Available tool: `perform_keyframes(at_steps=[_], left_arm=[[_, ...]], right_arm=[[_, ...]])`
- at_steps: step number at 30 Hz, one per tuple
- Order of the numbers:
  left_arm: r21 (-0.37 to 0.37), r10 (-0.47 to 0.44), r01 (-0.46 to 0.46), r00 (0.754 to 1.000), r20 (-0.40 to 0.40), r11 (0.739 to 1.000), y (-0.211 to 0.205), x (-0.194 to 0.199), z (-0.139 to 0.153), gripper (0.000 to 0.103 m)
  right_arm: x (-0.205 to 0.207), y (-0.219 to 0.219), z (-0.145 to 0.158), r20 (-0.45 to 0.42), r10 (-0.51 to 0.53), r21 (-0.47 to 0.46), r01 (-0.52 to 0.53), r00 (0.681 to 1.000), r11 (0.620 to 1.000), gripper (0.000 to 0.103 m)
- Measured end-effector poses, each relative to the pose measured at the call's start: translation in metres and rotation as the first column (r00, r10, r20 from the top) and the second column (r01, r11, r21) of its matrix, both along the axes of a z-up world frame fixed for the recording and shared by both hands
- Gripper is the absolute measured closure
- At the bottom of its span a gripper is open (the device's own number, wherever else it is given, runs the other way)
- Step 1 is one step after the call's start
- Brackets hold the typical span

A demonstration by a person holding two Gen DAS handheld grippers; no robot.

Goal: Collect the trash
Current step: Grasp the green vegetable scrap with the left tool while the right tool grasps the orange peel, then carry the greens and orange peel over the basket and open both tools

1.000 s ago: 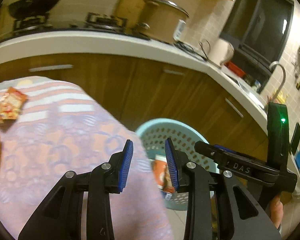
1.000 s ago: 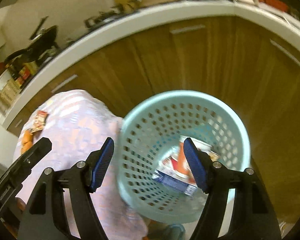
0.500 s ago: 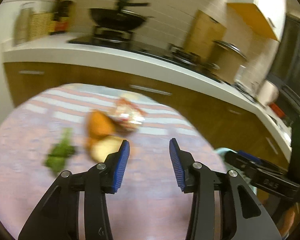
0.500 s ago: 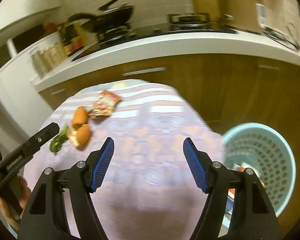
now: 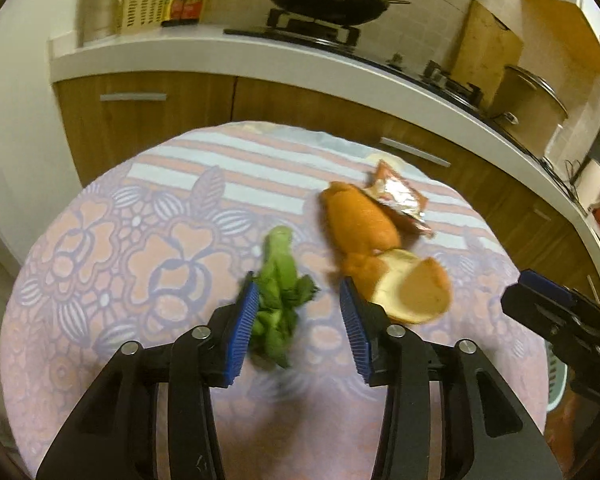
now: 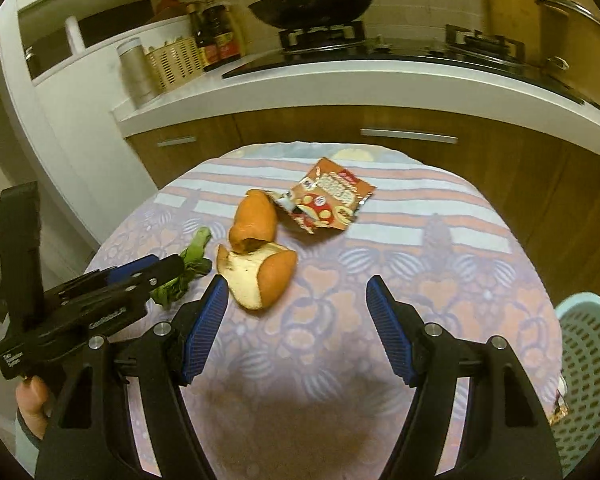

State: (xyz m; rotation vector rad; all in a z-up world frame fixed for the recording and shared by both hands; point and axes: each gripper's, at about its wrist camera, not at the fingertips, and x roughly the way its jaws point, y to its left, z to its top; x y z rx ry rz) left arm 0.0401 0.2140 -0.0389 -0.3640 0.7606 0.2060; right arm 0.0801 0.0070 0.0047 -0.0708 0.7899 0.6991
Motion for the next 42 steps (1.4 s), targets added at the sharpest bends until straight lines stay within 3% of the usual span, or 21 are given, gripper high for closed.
perform_keyframes(at_steps=[3, 8, 10, 12, 19, 25, 28, 31, 35, 42], left_arm=[[-0.026, 0.001, -0.001, 1.0, 0.002, 1.0, 0.008, 0.002, -0.007, 0.052], [-0.006, -0.01, 0.01, 0.999, -0.038, 1.0, 0.009, 0.016, -0.017, 0.053], [0.036, 0.0, 0.002, 0.999, -0.046, 0.999, 0.007, 0.019, -0.02, 0.06], [0.068, -0.003, 0.007, 0.999, -0.048, 0.998, 0.004, 0.019, -0.022, 0.078], [0.004, 0.044, -0.044, 0.997, 0.063, 0.999, 0.019, 0.003, -0.015, 0.083], [-0.058, 0.107, -0.102, 0.989, 0.101, 0.993, 0.034, -0.007, -0.013, 0.083], [-0.064, 0.11, -0.103, 0.989, 0.102, 0.993, 0.034, -0.009, -0.013, 0.083], [-0.054, 0.104, -0.099, 0.989, 0.107, 0.994, 0.032, -0.008, -0.012, 0.083], [-0.032, 0.093, -0.09, 0.989, 0.113, 0.995, 0.027, -0.008, -0.01, 0.083], [-0.025, 0.08, -0.078, 0.988, 0.135, 0.997, 0.022, -0.011, -0.006, 0.083]], right_arm=[[0.002, 0.009, -0.005, 0.003, 0.012, -0.014, -0.012, 1.0, 1.0, 0.036], [0.009, 0.018, -0.013, -0.016, 0.014, -0.02, -0.014, 1.0, 1.0, 0.036], [0.01, 0.023, -0.015, -0.017, 0.018, -0.027, -0.018, 1.0, 0.999, 0.036], [0.01, 0.028, -0.017, -0.015, 0.024, -0.032, -0.025, 1.0, 0.999, 0.036], [0.013, 0.055, -0.031, -0.043, 0.05, -0.068, -0.053, 0.998, 0.996, 0.035], [0.022, 0.078, -0.051, -0.096, 0.056, -0.099, -0.065, 0.994, 0.993, 0.035], [0.021, 0.087, -0.054, -0.065, 0.042, -0.13, -0.05, 0.997, 0.99, 0.035], [0.017, 0.089, -0.054, -0.031, 0.034, -0.162, -0.038, 0.999, 0.986, 0.046], [0.013, 0.08, -0.048, -0.016, 0.057, -0.128, -0.058, 0.998, 0.99, 0.074], [0.002, 0.065, -0.043, -0.017, 0.067, -0.114, -0.069, 0.998, 0.991, 0.08]])
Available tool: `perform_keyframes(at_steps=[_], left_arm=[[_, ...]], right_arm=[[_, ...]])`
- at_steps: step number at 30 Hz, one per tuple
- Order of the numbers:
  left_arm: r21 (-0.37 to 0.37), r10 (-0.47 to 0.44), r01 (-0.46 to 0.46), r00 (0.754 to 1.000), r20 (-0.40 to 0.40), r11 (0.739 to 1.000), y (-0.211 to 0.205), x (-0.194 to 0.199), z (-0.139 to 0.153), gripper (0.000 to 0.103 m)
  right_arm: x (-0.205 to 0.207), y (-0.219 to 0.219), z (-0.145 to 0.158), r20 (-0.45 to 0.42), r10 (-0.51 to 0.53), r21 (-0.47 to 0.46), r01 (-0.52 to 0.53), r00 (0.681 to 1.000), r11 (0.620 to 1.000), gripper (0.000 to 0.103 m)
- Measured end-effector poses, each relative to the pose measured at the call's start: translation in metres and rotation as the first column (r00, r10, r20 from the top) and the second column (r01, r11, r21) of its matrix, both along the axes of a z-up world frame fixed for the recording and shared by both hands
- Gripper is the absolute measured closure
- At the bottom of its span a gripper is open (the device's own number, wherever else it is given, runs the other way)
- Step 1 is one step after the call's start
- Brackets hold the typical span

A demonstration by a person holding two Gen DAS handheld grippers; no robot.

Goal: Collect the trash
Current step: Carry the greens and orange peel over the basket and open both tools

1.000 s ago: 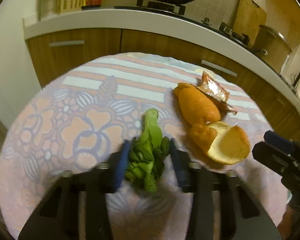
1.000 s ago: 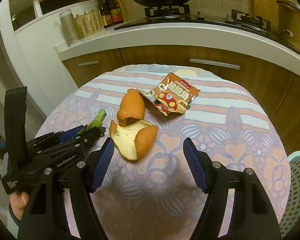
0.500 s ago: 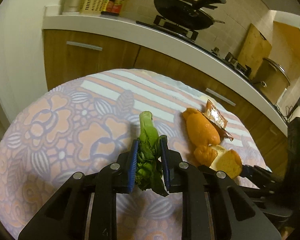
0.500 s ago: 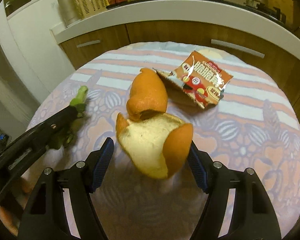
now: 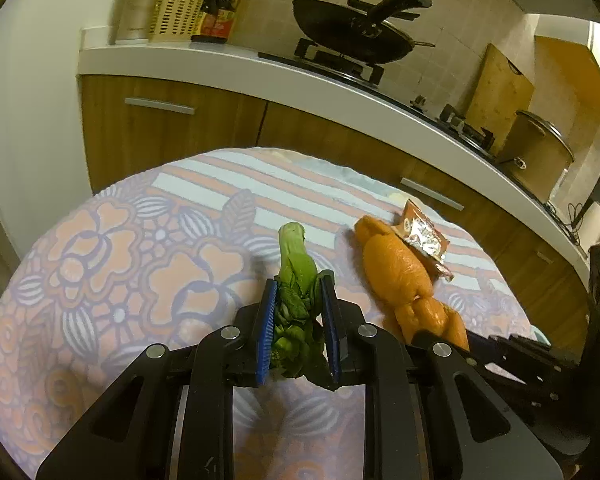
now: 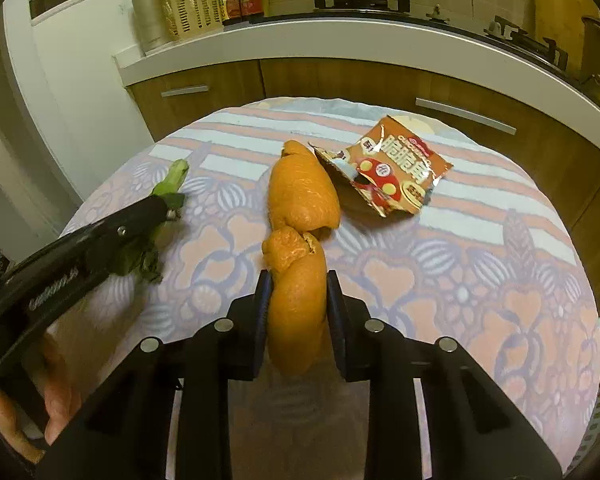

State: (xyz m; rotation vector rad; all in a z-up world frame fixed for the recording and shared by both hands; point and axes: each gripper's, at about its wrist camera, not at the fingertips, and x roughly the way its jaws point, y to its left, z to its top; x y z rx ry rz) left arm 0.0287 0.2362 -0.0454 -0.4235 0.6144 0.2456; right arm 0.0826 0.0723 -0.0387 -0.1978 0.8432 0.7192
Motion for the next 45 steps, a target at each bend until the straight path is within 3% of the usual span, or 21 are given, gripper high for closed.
perform_keyframes(at_steps=[12, 20, 28, 34, 42, 45], left_arm=[[0.019, -0.096, 0.095, 0.994, 0.057, 0.995, -0.032, -0.007, 0.02, 0.083], [0.031, -0.193, 0.191, 0.977, 0.094, 0.981, -0.083, -0.013, 0.039, 0.083], [0.063, -0.304, 0.298, 0.946, 0.114, 0.952, -0.148, -0.012, 0.053, 0.083], [0.074, -0.396, 0.39, 0.913, 0.101, 0.918, -0.198, 0.0, 0.058, 0.083], [0.116, -0.559, 0.552, 0.828, 0.042, 0.826, -0.285, 0.026, 0.052, 0.083], [0.132, -0.588, 0.581, 0.809, 0.017, 0.803, -0.307, 0.037, 0.047, 0.083]], right_arm=[[-0.025, -0.053, 0.021, 0.046, -0.041, 0.04, 0.039, 0.998, 0.998, 0.08], [-0.025, -0.1, 0.044, 0.091, -0.122, 0.084, 0.115, 0.988, 0.99, 0.08], [-0.024, -0.163, 0.066, 0.164, -0.234, 0.099, 0.22, 0.958, 0.971, 0.08], [-0.022, -0.218, 0.07, 0.18, -0.318, 0.114, 0.302, 0.931, 0.947, 0.08], [-0.018, -0.289, 0.06, 0.177, -0.417, 0.108, 0.403, 0.892, 0.909, 0.08], [-0.015, -0.313, 0.053, 0.171, -0.455, 0.097, 0.445, 0.874, 0.89, 0.08]])
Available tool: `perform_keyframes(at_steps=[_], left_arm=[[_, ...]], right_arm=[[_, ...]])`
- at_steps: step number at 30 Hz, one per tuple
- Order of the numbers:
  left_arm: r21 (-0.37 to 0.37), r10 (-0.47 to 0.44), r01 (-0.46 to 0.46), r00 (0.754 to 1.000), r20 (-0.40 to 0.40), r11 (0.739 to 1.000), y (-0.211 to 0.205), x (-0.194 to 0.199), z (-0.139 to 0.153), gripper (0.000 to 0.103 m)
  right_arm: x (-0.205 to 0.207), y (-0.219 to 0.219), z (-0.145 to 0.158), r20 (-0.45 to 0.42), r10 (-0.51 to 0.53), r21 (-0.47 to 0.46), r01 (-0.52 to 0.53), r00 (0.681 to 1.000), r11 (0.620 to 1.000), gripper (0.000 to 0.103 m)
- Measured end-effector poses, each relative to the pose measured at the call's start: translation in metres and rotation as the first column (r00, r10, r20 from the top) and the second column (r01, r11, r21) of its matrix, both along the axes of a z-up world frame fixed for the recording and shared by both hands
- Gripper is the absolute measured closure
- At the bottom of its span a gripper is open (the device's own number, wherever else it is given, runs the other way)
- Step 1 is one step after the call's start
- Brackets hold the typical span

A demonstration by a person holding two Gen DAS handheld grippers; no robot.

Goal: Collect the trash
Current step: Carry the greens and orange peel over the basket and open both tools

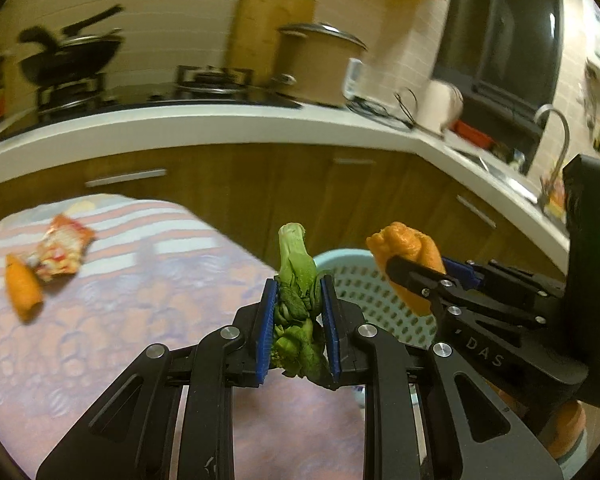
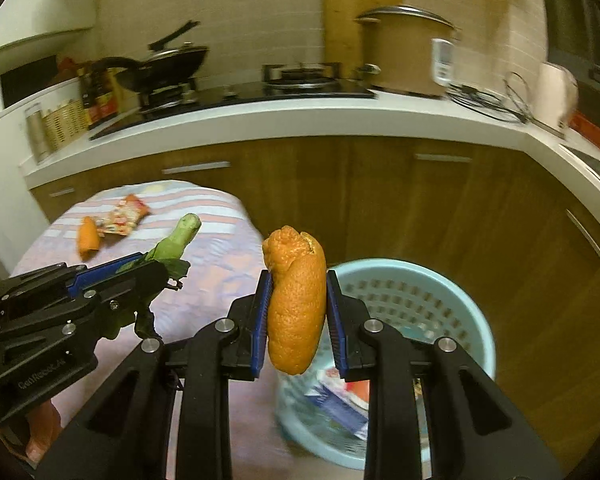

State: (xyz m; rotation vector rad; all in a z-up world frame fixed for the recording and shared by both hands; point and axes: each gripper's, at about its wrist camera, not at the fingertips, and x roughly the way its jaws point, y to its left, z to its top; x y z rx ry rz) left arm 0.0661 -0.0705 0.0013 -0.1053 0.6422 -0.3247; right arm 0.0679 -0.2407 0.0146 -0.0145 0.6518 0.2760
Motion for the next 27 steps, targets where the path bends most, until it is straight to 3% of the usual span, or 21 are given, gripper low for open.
perform_keyframes(at_steps=[10, 20, 22, 24, 25, 27], left_arm=[[0.039, -0.094, 0.098, 0.992, -0.089, 0.994, -0.065, 0.035, -0.031, 0.083], [-0.011, -0.148, 0.149, 0.967, -0.207, 0.989, -0.093, 0.065, -0.058, 0.082], [-0.008, -0.14, 0.142, 0.966, -0.215, 0.99, -0.096, 0.066, -0.061, 0.078], [-0.002, -0.129, 0.132, 0.968, -0.214, 0.991, -0.098, 0.066, -0.061, 0.054], [0.003, -0.119, 0.122, 0.972, -0.204, 0.992, -0.097, 0.065, -0.06, 0.052], [0.007, -0.12, 0.124, 0.972, -0.202, 0.992, -0.096, 0.064, -0.059, 0.052]], right_arm=[[0.018, -0.065, -0.035, -0.083, -0.117, 0.042, 0.121, 0.99, 0.992, 0.08], [0.037, -0.102, -0.068, -0.205, -0.175, 0.083, 0.195, 0.963, 0.977, 0.077], [0.042, -0.107, -0.074, -0.232, -0.179, 0.095, 0.205, 0.956, 0.974, 0.077], [0.045, -0.112, -0.08, -0.262, -0.17, 0.119, 0.207, 0.95, 0.971, 0.073], [0.046, -0.113, -0.082, -0.272, -0.167, 0.129, 0.208, 0.948, 0.97, 0.07], [0.046, -0.117, -0.084, -0.275, -0.173, 0.138, 0.217, 0.946, 0.966, 0.056]])
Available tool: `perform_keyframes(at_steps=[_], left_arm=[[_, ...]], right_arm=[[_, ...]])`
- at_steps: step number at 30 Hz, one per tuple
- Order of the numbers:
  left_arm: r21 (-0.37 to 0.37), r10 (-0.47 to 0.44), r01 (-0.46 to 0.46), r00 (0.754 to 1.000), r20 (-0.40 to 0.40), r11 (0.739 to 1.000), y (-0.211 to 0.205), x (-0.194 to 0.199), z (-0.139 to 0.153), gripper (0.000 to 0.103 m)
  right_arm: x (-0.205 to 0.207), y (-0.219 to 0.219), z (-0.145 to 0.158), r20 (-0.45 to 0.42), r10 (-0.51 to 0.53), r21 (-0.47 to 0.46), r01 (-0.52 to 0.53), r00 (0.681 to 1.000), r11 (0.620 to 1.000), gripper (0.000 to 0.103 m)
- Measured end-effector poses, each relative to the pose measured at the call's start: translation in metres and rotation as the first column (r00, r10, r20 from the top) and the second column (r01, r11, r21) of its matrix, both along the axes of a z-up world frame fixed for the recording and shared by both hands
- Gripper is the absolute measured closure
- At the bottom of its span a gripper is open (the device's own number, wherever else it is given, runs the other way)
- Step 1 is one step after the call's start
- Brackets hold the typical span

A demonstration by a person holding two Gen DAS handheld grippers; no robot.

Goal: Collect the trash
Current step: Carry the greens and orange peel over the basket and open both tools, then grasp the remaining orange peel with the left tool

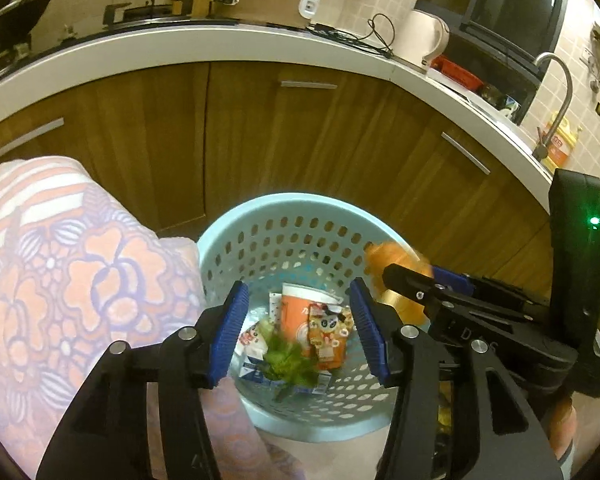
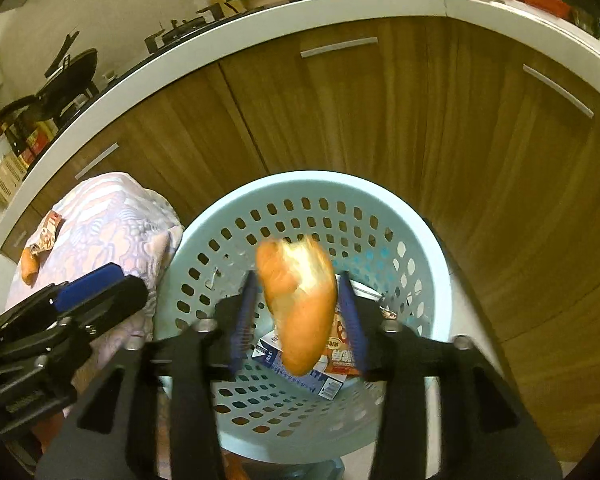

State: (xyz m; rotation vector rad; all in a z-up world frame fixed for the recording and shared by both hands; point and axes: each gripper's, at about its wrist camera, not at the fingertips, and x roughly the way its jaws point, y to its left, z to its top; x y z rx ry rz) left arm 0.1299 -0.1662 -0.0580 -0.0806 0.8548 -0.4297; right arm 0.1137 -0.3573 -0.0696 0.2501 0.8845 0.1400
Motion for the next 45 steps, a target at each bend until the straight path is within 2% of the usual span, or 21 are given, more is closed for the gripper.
perform_keyframes(at_steps=[7, 11, 18, 21, 27, 33, 34, 36, 39, 45], left_arm=[[-0.024, 0.041, -0.04, 0.999, 0.016, 0.999, 0.019, -0.005, 0.008, 0.052], [-0.031, 0.068, -0.067, 0.997, 0.039, 0.997, 0.031, -0.012, 0.015, 0.052], [-0.055, 0.154, -0.15, 0.984, 0.085, 0.987, 0.07, -0.03, 0.034, 0.052], [-0.065, 0.22, -0.214, 0.97, 0.105, 0.975, 0.099, -0.039, 0.043, 0.052], [-0.085, 0.391, -0.382, 0.911, 0.129, 0.92, 0.174, -0.057, 0.056, 0.052], [-0.1, 0.558, -0.549, 0.822, 0.116, 0.83, 0.256, -0.069, 0.065, 0.052], [-0.099, 0.588, -0.58, 0.802, 0.102, 0.808, 0.272, -0.069, 0.064, 0.052], [-0.115, 0.62, -0.611, 0.782, 0.06, 0.783, 0.301, -0.066, 0.061, 0.052], [-0.125, 0.64, -0.634, 0.768, 0.01, 0.763, 0.327, -0.056, 0.053, 0.052], [-0.12, 0.632, -0.635, 0.772, -0.069, 0.763, 0.344, -0.026, 0.029, 0.052]], right_arm=[[-0.004, 0.002, 0.01, 0.033, 0.004, 0.003, -0.004, 0.999, 1.0, 0.055], [-0.008, 0.016, 0.021, 0.061, 0.026, -0.027, -0.025, 0.998, 0.999, 0.055], [-0.013, 0.064, 0.048, 0.13, 0.128, -0.067, -0.12, 0.983, 0.991, 0.055], [-0.013, 0.091, 0.058, 0.154, 0.178, -0.077, -0.168, 0.972, 0.983, 0.055], [-0.013, 0.154, 0.077, 0.192, 0.289, -0.11, -0.273, 0.938, 0.956, 0.055], [-0.009, 0.218, 0.087, 0.199, 0.393, -0.138, -0.371, 0.898, 0.918, 0.055], [-0.008, 0.228, 0.088, 0.2, 0.408, -0.143, -0.385, 0.891, 0.912, 0.055], [-0.006, 0.248, 0.089, 0.197, 0.437, -0.151, -0.414, 0.877, 0.898, 0.055], [-0.002, 0.272, 0.09, 0.189, 0.471, -0.154, -0.448, 0.862, 0.881, 0.055], [0.011, 0.308, 0.093, 0.179, 0.514, -0.161, -0.491, 0.839, 0.856, 0.055]])
